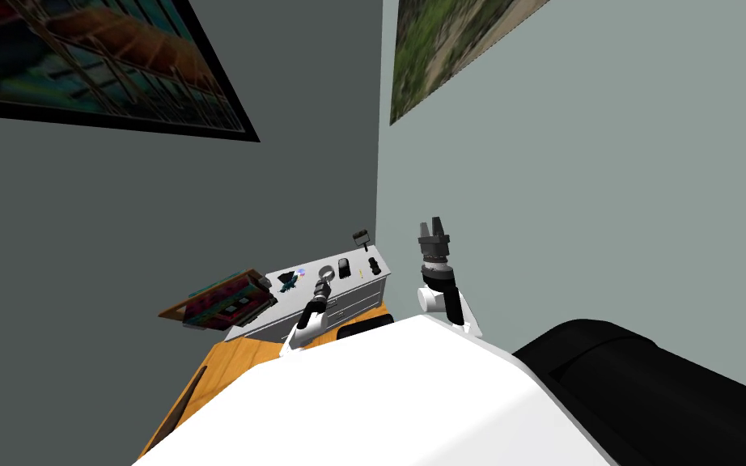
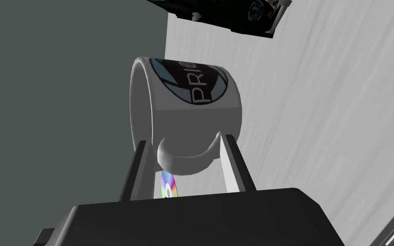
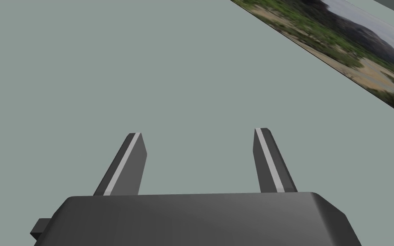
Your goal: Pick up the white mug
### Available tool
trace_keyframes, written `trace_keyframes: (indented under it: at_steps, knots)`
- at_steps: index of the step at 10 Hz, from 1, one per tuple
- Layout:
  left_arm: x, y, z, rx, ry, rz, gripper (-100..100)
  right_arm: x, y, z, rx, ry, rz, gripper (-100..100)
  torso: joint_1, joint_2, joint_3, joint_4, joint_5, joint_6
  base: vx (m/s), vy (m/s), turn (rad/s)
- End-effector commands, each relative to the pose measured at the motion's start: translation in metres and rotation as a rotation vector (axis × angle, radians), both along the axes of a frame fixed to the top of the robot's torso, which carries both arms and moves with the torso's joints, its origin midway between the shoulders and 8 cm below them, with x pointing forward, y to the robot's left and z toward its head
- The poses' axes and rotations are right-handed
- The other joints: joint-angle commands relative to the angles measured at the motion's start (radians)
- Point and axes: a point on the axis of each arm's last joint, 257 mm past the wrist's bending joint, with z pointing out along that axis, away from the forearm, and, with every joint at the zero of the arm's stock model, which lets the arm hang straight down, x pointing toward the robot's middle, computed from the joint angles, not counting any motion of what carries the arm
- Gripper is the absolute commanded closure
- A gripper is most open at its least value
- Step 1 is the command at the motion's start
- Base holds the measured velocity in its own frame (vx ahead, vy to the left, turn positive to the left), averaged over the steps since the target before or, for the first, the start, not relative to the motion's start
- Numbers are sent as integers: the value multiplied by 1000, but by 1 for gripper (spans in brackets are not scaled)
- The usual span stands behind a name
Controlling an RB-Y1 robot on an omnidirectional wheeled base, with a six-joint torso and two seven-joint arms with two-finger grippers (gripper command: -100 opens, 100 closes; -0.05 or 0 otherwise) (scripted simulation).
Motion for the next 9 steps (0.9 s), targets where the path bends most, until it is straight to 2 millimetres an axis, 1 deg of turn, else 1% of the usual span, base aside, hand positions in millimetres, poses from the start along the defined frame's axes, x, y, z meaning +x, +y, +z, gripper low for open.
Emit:
trace_keyframes:
  at_steps: [1, 3, 4, 5, 7, 8, 9]
  knots:
    - [0, 0, 0, 0, 0, 0, 100, 0, 0, 0, 0, 0, 0, 0, 0, 0, 0, 0, 0, 0, 0, 0, 0]
    - [0, 0, 0, 1, 0, 0, 100, 0, 0, 0, 0, 0, 0, 0, 0, 0, 0, 0, 0, 0, 0, 0, 0]
    - [0, 0, 0, 1, 0, 0, 0, 0, 0, 0, 0, 0, 0, 0, 0, 0, 0, 0, 0, 0, 0, 0, 0]
    - [-4, -10, 2, 2, -1, -9, 100, 0, 0, 0, 0, 0, 0, 0, 0, 0, 0, 0, 0, 0, -16, 20, 70]
    - [-9, -20, 4, 2, -1, -19, 100, 0, 0, 0, 0, 0, 0, 0, 2, 2, 1, 0, 1, -1, -17, 32, 65]
    - [-7, -16, 4, 2, -2, -15, 100, 0, 0, 0, 0, 0, 0, 0, 1, 2, 1, 0, 1, 0, -7, 10, 7]
    - [-8, -17, 4, 3, 0, -16, 0, 0, 0, 0, 0, 0, 0, 0, 1, 1, 1, 0, 0, 0, 0, 0, 0]
